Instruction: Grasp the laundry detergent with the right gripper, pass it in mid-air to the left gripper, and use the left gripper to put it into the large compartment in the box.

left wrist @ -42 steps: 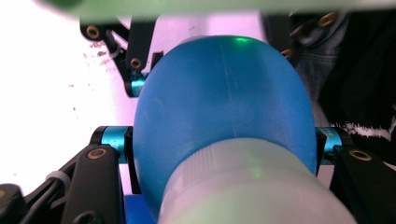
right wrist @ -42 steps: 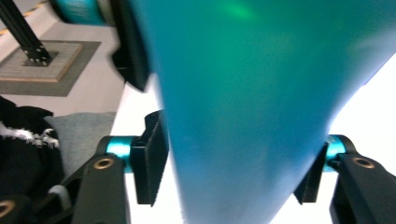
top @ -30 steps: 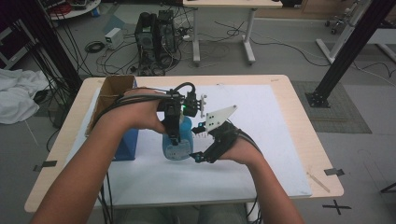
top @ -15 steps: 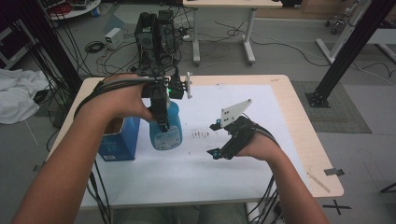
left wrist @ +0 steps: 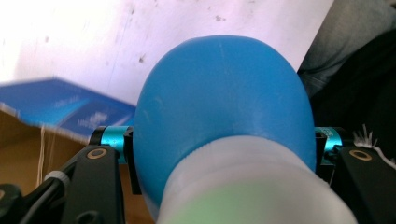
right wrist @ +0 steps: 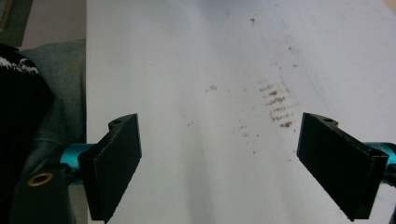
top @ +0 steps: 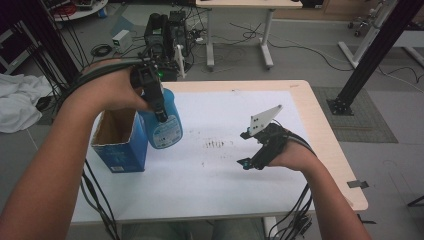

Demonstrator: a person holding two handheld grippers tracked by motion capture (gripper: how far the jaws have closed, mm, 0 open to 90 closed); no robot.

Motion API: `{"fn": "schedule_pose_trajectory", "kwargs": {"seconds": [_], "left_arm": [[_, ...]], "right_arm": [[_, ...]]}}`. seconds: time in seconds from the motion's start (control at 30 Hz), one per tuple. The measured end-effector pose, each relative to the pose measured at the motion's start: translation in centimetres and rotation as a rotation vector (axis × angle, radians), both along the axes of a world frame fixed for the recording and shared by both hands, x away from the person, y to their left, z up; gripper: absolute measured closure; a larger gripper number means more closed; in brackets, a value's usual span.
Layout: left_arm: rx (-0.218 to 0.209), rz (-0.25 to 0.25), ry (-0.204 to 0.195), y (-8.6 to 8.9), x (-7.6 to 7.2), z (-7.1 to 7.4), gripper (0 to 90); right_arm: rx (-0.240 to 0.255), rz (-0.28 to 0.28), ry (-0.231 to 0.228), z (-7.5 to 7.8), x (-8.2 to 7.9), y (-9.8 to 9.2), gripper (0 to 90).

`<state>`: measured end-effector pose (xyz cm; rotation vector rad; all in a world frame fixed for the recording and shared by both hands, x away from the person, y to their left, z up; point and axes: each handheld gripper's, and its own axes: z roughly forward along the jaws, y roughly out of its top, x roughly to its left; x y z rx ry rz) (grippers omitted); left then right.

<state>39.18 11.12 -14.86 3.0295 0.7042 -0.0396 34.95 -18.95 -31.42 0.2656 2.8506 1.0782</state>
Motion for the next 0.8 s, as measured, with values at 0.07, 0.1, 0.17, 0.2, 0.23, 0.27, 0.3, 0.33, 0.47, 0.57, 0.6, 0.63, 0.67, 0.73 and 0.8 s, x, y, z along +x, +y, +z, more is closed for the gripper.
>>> {"fn": "schedule_pose_trajectory", "kwargs": {"seconds": [0.07,0.1,0.17,0.2,0.23,0.27,0.3,0.33,0.47,0.57,0.6,0.63,0.67,0.73,0.8], "left_arm": [[-0.001,0.021,0.008,0.6,0.2,0.4,39.0],[-0.006,0.031,0.008,1.0,0.2,0.7,39.0],[-0.023,0.053,0.004,1.6,0.3,1.2,39.0],[-0.034,0.076,0.008,2.0,0.3,1.5,39.0],[-0.039,0.086,0.003,2.4,0.3,1.9,39.0],[-0.055,0.120,-0.002,2.7,0.2,2.1,39.0],[-0.052,0.128,0.001,3.2,0.3,2.5,39.0],[-0.058,0.145,-0.005,3.5,0.4,2.8,39.0],[-0.076,0.214,0.007,5.2,0.6,4.0,39.0],[-0.073,0.263,-0.002,6.4,0.8,4.7,39.0],[-0.071,0.260,-0.006,6.7,0.8,4.8,39.0],[-0.077,0.288,-0.009,7.0,0.8,4.9,39.0],[-0.066,0.283,-0.006,7.5,1.0,5.1,39.0],[-0.070,0.314,-0.016,8.2,1.0,5.1,39.0],[-0.063,0.341,-0.018,9.0,1.2,5.1,39.0]], "right_arm": [[-0.010,-0.013,0.006,-0.1,0.0,-0.4,13.0],[-0.024,-0.027,0.026,0.0,-0.1,-0.5,13.0],[-0.040,-0.023,0.025,-0.1,0.1,-0.8,13.0],[-0.051,-0.027,0.033,0.0,0.1,-0.9,13.0],[-0.060,-0.027,0.040,0.0,0.1,-0.9,13.0],[-0.070,-0.028,0.040,0.1,0.2,-1.0,13.0],[-0.082,-0.031,0.043,0.2,0.2,-1.2,13.0],[-0.083,-0.023,0.041,0.2,0.3,-1.2,13.0],[-0.112,-0.030,0.043,0.5,0.4,-1.8,13.0],[-0.120,-0.030,0.035,0.6,0.6,-2.1,13.0],[-0.125,-0.034,0.041,0.6,0.6,-2.3,13.0],[-0.130,-0.036,0.043,0.6,0.6,-2.4,13.0],[-0.141,-0.039,0.048,0.6,0.6,-2.5,13.0],[-0.160,-0.032,0.045,0.7,0.8,-2.7,13.0],[-0.189,-0.034,0.050,1.0,1.0,-2.8,13.0]]}}
